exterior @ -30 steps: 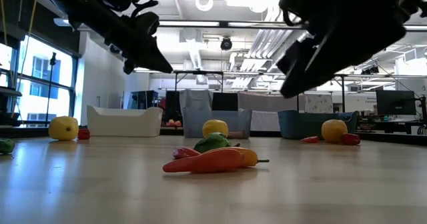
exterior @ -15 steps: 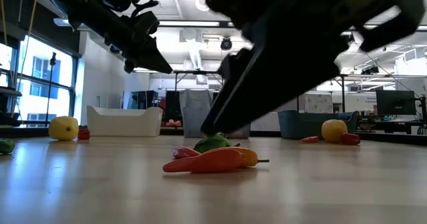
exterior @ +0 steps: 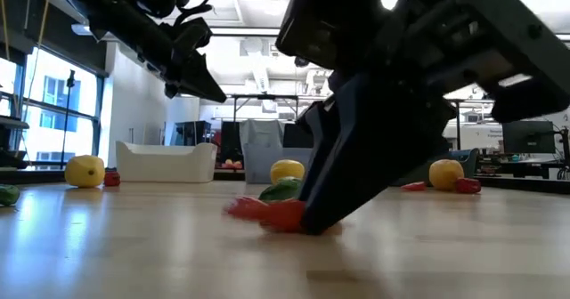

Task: Sort produce into baskets
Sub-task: Put the bottom orange chili pepper into the black bin, then put the yellow chili pepper into the black bin

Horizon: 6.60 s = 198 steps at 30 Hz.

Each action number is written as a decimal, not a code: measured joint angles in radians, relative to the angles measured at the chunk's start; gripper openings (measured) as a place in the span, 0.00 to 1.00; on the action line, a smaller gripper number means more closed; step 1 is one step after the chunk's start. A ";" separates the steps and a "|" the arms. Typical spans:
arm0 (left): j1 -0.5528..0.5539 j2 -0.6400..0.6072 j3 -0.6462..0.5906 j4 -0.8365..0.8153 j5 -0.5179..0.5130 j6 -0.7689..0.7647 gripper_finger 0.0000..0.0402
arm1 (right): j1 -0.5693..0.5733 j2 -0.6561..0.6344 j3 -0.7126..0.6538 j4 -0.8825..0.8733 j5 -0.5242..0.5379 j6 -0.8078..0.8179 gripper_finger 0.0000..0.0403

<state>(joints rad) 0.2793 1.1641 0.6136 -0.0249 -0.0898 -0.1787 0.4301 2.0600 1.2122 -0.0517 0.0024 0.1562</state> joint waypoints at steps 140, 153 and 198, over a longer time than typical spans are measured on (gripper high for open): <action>0.014 0.096 0.000 0.043 0.249 0.045 0.00 | -0.072 -0.096 -0.129 0.015 -0.111 0.377 0.09; 0.016 0.096 0.000 0.051 0.231 0.052 0.00 | -0.154 -0.381 -0.131 -0.133 -0.356 0.510 0.01; 0.019 0.096 0.000 0.150 -0.049 -0.084 0.00 | -1.072 -0.019 0.282 -0.386 -0.180 -0.024 0.10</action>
<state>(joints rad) 0.2985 1.2602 0.6140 0.1255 -0.1387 -0.2623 -0.6418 2.0415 1.4940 -0.4381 -0.1773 0.1324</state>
